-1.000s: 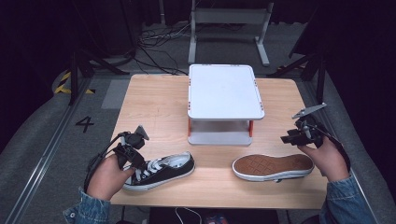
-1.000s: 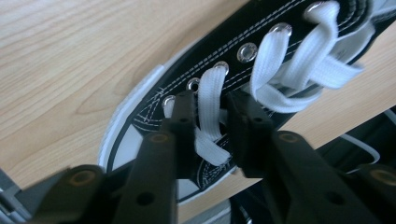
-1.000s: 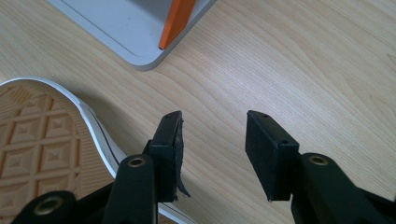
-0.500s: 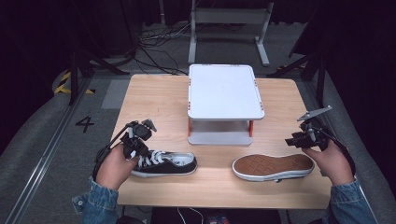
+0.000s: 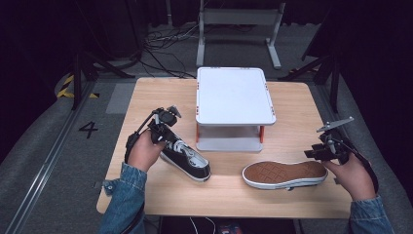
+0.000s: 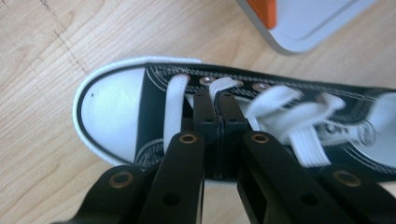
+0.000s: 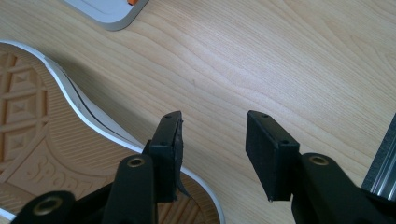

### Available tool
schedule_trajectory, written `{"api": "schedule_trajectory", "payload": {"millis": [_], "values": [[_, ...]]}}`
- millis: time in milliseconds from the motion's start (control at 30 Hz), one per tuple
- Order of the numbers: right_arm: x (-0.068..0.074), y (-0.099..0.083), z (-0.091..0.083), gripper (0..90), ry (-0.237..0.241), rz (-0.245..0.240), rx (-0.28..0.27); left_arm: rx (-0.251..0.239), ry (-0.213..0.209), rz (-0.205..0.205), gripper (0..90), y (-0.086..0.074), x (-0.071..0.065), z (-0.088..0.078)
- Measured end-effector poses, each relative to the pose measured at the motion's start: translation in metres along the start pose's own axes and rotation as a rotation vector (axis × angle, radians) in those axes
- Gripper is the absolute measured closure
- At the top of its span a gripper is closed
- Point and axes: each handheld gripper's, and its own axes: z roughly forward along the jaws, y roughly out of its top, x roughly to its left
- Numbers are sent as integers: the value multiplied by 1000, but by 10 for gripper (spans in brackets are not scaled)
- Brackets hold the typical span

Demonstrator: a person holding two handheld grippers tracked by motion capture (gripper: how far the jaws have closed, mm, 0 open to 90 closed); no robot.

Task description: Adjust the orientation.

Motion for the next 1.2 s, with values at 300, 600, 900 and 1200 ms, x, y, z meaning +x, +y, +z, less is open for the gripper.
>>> {"api": "schedule_trajectory", "payload": {"millis": [300, 600, 900, 1200], "values": [[0, 4, 0, 567, 8, -6, -15, -95, -126, -119, 358, -20, -19, -30], [4, 15, 0, 559, 22, -34, -31, 25, -61, -167, 190, -22, -46, 0], [4, 16, 2, 551, 22, -35, -28, 7, -56, -189, 358, -20, -43, 5], [5, 17, 2, 550, 21, -39, -29, 11, -72, -53, 849, -26, -51, -10]]}}
